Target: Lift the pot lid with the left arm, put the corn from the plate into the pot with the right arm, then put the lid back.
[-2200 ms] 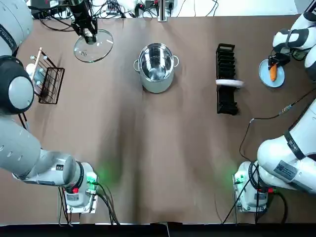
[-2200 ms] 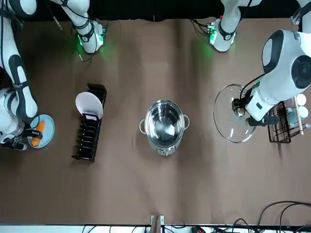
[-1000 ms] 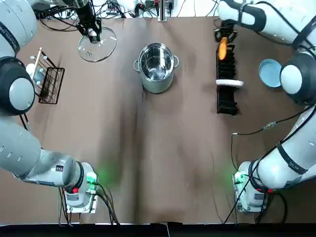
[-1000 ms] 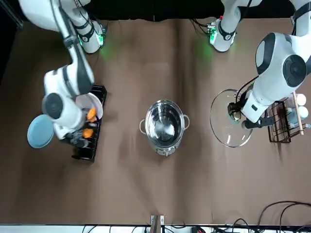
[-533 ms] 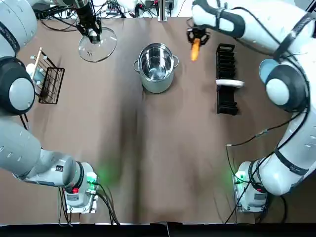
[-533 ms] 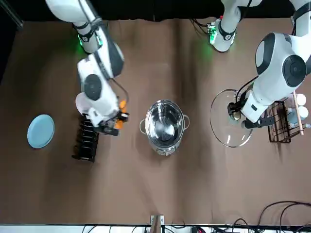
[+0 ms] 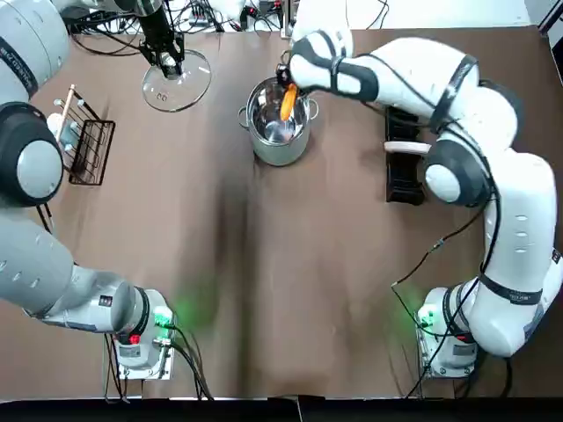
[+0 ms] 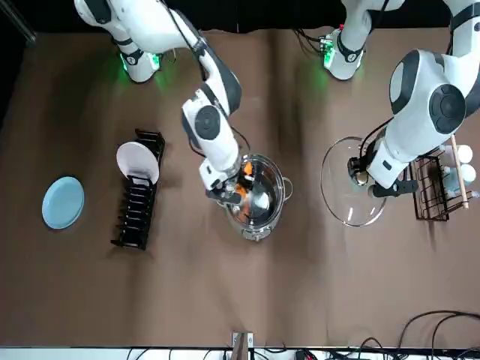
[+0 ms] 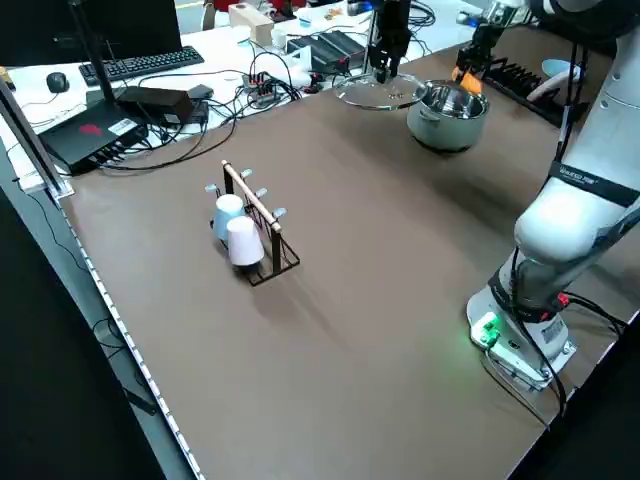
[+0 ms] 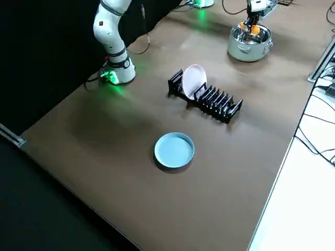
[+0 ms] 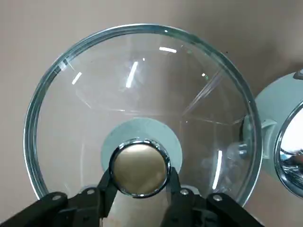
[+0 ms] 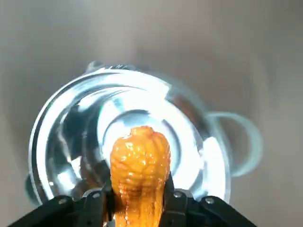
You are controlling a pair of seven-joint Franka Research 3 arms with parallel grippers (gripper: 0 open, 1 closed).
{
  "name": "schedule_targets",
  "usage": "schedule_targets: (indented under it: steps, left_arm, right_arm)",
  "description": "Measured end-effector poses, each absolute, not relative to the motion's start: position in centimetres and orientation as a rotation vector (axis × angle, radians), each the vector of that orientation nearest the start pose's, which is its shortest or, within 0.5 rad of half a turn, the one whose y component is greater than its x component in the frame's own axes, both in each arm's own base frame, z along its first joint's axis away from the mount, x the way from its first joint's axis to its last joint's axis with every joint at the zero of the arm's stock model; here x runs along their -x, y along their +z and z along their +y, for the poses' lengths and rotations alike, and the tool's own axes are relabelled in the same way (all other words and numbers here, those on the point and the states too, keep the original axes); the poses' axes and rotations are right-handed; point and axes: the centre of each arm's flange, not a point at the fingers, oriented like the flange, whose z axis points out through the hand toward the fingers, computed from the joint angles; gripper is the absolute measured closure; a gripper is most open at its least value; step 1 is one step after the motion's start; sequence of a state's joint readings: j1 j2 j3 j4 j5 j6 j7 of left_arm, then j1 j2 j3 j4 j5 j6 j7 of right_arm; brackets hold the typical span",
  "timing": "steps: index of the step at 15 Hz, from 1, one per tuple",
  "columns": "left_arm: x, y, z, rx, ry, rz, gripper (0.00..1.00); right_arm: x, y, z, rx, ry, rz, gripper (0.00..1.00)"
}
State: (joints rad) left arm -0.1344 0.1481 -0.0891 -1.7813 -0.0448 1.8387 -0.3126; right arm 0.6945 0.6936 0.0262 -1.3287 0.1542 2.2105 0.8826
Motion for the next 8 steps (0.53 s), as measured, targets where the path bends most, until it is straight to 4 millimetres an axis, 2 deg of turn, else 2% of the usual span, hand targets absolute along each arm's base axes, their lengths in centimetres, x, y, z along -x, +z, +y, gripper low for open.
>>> schedule_targets:
  steps: [4,6,8]
  left_arm:
    - [-57.9,46.2,-13.4,3.164,0.159,-0.160,0.53]
    - [-57.8,46.2,-14.1,3.164,0.158,-0.153,0.53]
    - [-57.6,46.2,-15.3,3.163,0.149,-0.170,0.53]
  right_arm:
    - [-55.0,30.6,53.8,2.876,-0.031,0.331,0.60]
    - [-54.6,29.2,54.7,2.865,-0.047,0.320,0.60]
    - [-54.7,27.7,54.8,2.867,-0.051,0.323,0.60]
